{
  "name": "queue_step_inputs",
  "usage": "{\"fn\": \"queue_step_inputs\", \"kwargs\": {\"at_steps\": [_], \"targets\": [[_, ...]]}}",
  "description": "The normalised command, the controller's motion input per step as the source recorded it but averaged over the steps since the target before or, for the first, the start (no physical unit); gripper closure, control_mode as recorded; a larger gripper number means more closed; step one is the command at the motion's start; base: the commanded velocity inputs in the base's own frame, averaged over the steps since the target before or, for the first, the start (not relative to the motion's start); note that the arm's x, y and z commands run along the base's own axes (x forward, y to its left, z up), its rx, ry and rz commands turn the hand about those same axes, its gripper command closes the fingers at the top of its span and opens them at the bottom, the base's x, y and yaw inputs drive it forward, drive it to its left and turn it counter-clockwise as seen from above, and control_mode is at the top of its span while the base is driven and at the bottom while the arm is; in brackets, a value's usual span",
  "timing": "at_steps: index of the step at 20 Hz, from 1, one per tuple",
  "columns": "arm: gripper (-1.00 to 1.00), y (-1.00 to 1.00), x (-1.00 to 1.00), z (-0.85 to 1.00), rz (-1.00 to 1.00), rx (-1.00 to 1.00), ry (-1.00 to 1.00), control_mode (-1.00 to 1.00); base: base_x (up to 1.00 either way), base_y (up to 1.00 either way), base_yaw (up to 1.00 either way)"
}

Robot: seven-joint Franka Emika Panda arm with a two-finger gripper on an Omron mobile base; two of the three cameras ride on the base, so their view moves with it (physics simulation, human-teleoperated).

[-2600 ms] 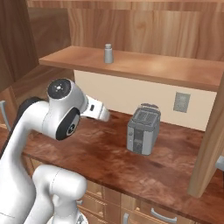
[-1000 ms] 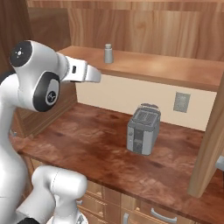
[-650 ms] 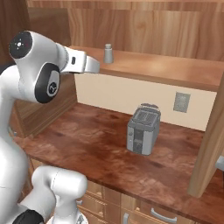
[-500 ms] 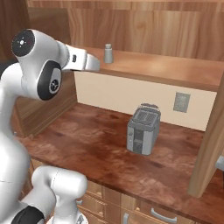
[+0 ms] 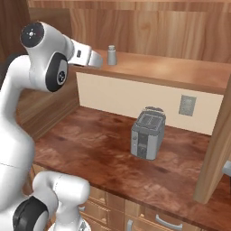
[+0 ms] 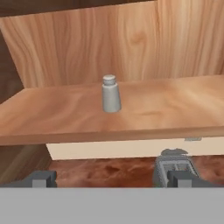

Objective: Move the shaker and shaker from the cabinet to the dining counter.

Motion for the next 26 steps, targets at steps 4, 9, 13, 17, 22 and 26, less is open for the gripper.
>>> {"fn": "queue_step_inputs", "kwargs": {"at_steps": [4,9,13,17,22,26], "targets": [[-1.0,0.01,0.35,-0.01,0.0,0.07,0.0,-1.0,0.0,0.0,0.0],[-1.0,-0.04,0.29,-0.06,0.01,0.01,0.0,-1.0,0.0,0.0,0.0],[-1.0,-0.05,0.28,-0.11,0.03,0.0,-0.01,-1.0,0.0,0.0,0.0],[-1.0,-0.04,0.27,-0.12,0.04,0.0,-0.01,-1.0,0.0,0.0,0.0],[-1.0,-0.14,0.19,-0.14,0.08,0.0,0.0,-1.0,0.0,0.0,0.0],[-1.0,-0.15,0.27,-0.06,0.07,0.0,0.0,-1.0,0.0,0.0,0.0]]}}
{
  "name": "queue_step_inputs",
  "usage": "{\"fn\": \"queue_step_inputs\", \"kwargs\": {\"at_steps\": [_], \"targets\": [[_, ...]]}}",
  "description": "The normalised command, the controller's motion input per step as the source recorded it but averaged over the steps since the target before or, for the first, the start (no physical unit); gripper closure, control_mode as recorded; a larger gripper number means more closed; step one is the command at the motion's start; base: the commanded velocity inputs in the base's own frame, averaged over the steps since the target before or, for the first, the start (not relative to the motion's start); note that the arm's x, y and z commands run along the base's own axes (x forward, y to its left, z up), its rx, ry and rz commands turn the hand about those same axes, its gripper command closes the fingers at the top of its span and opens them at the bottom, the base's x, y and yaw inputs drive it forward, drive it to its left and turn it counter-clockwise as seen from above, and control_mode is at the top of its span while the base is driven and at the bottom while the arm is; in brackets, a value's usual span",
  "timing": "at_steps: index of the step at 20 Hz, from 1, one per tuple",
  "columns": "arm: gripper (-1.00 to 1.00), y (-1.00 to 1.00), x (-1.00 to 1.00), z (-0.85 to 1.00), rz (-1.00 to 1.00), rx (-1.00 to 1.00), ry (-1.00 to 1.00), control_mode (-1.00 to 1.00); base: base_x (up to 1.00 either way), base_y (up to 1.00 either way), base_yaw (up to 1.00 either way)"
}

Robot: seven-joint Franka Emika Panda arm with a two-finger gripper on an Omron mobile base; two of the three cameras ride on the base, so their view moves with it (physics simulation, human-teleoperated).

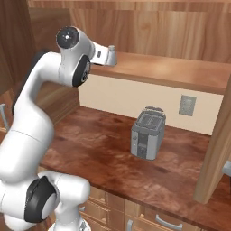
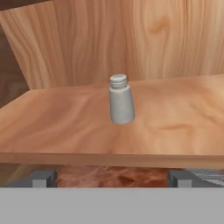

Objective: Move the shaker and shaker from the cabinet to the dining counter.

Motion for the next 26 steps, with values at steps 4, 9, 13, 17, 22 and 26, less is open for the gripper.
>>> {"fn": "queue_step_inputs", "kwargs": {"at_steps": [4,9,13,17,22,26], "targets": [[-1.0,-0.1,0.29,-0.01,0.06,0.0,0.0,-1.0,0.0,0.0,0.0],[-1.0,0.01,0.3,-0.07,0.01,0.0,0.0,-1.0,0.0,0.0,0.0],[-1.0,0.0,0.32,-0.11,0.0,0.0,0.0,-1.0,0.0,0.0,0.0],[-1.0,0.0,0.33,-0.08,0.0,0.0,0.0,-1.0,0.0,0.0,0.0],[-1.0,0.0,0.35,-0.05,0.0,0.0,0.0,-1.0,0.0,0.0,0.0],[-1.0,0.0,0.34,-0.05,0.0,-0.02,0.05,-1.0,0.0,0.0,0.0]]}}
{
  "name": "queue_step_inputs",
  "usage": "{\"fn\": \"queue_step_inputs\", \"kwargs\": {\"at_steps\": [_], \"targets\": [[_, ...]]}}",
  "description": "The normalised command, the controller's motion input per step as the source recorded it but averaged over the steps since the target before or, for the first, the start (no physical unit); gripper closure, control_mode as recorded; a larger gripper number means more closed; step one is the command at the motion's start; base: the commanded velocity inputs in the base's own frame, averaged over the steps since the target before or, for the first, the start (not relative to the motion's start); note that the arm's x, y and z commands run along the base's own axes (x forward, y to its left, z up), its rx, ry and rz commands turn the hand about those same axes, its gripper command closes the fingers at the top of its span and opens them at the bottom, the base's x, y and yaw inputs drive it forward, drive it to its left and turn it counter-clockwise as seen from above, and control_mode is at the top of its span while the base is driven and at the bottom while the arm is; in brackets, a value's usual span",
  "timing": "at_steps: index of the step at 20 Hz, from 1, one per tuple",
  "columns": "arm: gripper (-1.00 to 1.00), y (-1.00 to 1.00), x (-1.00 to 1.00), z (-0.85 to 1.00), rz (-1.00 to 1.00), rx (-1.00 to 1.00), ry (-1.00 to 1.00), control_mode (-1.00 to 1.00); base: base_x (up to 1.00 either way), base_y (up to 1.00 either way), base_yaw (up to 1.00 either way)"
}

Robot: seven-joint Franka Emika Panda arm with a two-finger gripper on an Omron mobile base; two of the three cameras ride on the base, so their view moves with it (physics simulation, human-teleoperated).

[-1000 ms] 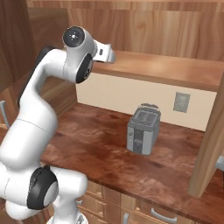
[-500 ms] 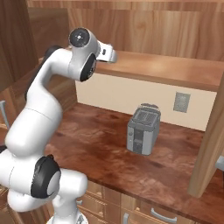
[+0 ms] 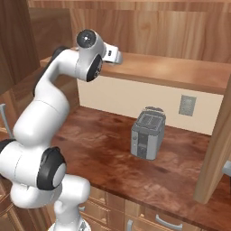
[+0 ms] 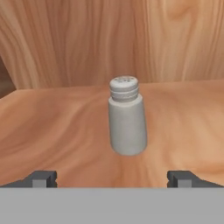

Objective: Move the shaker and shaker from the cabinet to the dining counter.

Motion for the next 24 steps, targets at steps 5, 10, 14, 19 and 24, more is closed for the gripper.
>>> {"fn": "queue_step_inputs", "kwargs": {"at_steps": [5,10,14,19,24], "targets": [[-1.0,-0.03,0.27,-0.04,0.0,-0.05,0.09,-1.0,0.0,0.0,0.0],[-1.0,-0.04,0.24,-0.01,0.0,-0.04,0.06,-1.0,0.0,0.0,0.0],[-1.0,-0.01,0.14,-0.09,0.0,-0.04,0.0,-1.0,0.0,0.0,0.0],[-1.0,-0.04,0.2,-0.13,0.0,-0.04,0.0,-1.0,0.0,0.0,0.0],[-1.0,-0.1,0.19,-0.09,0.0,-0.04,0.0,-1.0,0.0,0.0,0.0]]}}
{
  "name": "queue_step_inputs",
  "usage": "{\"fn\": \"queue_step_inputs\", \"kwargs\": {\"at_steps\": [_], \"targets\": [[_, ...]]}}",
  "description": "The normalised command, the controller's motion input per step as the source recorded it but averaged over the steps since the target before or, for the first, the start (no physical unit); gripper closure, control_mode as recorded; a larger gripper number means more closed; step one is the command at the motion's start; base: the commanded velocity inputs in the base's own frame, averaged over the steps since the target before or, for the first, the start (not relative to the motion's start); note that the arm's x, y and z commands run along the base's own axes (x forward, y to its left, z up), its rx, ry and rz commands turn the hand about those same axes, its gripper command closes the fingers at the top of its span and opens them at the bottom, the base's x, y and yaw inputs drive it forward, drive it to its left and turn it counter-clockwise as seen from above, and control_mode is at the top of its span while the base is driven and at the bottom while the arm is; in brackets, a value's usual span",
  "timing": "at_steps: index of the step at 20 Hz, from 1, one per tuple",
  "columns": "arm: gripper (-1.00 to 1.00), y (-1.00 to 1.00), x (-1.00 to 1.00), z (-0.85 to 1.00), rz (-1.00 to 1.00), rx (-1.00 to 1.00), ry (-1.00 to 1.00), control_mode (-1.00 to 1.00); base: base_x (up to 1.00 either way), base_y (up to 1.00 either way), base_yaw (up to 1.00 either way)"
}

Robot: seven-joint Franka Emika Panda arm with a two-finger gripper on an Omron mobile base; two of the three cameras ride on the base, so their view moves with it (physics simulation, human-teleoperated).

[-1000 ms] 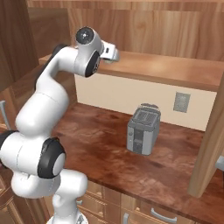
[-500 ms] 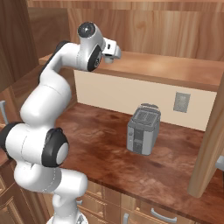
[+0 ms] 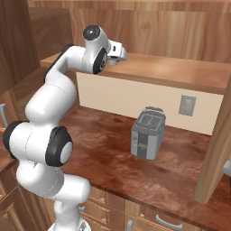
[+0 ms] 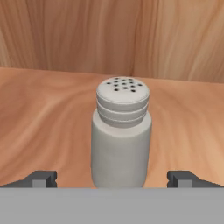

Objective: Move the shaker and shaker from the cabinet to the dining counter.

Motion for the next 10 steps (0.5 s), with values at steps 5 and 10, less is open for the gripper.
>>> {"fn": "queue_step_inputs", "kwargs": {"at_steps": [5,10], "targets": [[-1.0,-0.1,0.15,-0.02,0.0,-0.04,0.0,-1.0,0.0,0.0,0.0],[-1.0,-0.04,0.13,0.0,0.0,-0.02,0.0,-1.0,0.0,0.0,0.0]]}}
